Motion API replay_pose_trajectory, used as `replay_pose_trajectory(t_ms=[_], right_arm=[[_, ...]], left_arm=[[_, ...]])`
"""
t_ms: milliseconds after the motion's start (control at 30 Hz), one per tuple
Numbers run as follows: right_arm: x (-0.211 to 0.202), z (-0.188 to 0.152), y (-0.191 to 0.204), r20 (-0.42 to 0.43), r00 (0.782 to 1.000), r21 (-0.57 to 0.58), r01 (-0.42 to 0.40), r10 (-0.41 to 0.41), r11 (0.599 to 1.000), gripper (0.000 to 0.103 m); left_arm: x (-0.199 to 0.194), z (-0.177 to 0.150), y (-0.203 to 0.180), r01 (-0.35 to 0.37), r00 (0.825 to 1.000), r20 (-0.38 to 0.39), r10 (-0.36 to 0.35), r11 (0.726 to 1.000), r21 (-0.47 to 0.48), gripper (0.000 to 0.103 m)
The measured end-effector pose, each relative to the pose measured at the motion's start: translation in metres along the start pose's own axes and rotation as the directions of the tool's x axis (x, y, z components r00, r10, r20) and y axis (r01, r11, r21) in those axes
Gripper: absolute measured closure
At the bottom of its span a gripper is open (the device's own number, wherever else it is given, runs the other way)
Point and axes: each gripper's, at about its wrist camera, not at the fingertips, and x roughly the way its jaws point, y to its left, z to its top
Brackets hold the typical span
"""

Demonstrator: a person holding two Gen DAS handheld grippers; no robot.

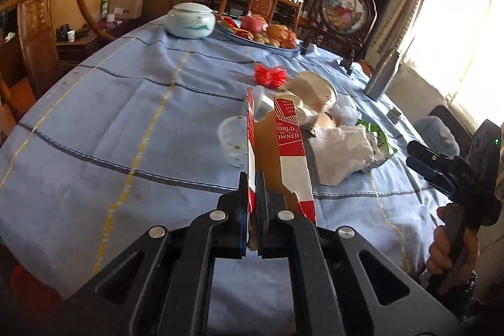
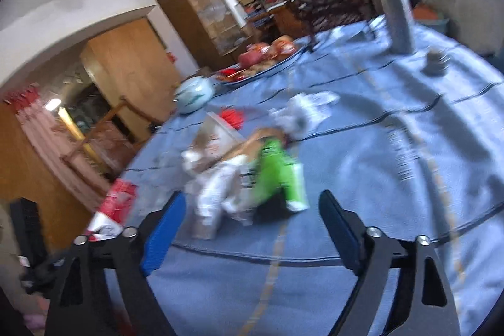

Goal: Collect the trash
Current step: 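Grasp the red-white paper box with the left tool while the right tool grasps the green packet, then drop the paper box into the red basket with the left tool while the right tool drops the green packet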

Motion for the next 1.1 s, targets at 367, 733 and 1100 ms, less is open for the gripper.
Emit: replay_pose_trajectory(t_ms=[367,733,1100], right_arm=[[0.055,0.010,-0.013,-0.102,0.984,0.214,-0.124,0.148,0.969,0.087],[-0.022,0.020,0.032,0.170,0.977,-0.060,-0.123,0.132,0.991,0.092],[0.009,0.012,0.089,0.018,0.926,-0.167,-0.368,0.376,0.915,0.092]], left_arm=[[-0.014,-0.002,0.019,-0.029,0.999,0.024,0.029,0.999,-0.036,0.098],[-0.023,0.001,0.021,-0.090,0.995,0.048,0.093,0.995,-0.047,0.098],[-0.088,-0.022,0.077,-0.335,0.937,0.034,0.348,0.922,-0.194,0.098]])
